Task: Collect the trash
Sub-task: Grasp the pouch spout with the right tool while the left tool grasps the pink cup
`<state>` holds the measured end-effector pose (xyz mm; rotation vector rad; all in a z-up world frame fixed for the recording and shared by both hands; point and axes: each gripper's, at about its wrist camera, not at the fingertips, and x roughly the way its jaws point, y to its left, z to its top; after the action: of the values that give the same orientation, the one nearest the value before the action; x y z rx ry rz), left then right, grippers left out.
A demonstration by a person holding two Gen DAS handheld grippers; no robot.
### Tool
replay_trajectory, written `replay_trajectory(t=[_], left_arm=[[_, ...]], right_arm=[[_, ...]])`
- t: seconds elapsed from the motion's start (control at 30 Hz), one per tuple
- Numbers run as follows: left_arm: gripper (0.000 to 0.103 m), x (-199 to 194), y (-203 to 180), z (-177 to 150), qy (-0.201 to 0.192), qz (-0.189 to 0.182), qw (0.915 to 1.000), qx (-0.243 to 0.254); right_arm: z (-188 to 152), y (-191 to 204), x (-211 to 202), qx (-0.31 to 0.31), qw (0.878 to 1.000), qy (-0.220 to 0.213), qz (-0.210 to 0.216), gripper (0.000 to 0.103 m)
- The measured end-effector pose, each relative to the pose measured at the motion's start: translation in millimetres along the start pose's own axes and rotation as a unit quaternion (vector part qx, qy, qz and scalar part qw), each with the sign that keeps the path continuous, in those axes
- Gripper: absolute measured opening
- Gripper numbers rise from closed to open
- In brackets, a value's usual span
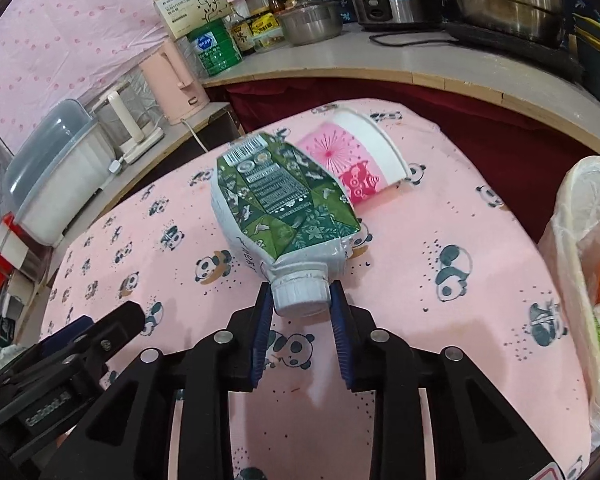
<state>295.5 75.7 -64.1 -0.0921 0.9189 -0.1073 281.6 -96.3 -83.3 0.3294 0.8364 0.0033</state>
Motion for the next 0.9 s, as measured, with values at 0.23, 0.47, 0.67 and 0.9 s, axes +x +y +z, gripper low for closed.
replay_trajectory(t=[0.23, 0.47, 0.67, 0.9], left_arm=[[0.080, -15.5, -22.8, -6.8, -0.006, -0.012, 0.9998, 0.018], [0.080, -36.9, -45.3, -14.8, -0.013, -0.029, 0.9991, 0.029], [0.080, -50.2, -67.2, -19.7, -0.017, -0.039, 0.9981, 0.043], [0.082, -44.6, -99.5, -17.0, -0.014, -0.066, 0.9949, 0.075]], right_arm=[[6.3, -11.8, -46.5, 0.016, 0.999, -0.044, 0.013, 0.027], [1.5, -29.5, -92.0, 0.034, 0.997, -0.069, 0.031, 0.027], [-1.4, -49.5, -121.0, 0.043, 0.995, -0.091, 0.009, 0.027], [-0.9, -85.7, -137.6, 0.066, 0.992, -0.104, -0.009, 0.027]])
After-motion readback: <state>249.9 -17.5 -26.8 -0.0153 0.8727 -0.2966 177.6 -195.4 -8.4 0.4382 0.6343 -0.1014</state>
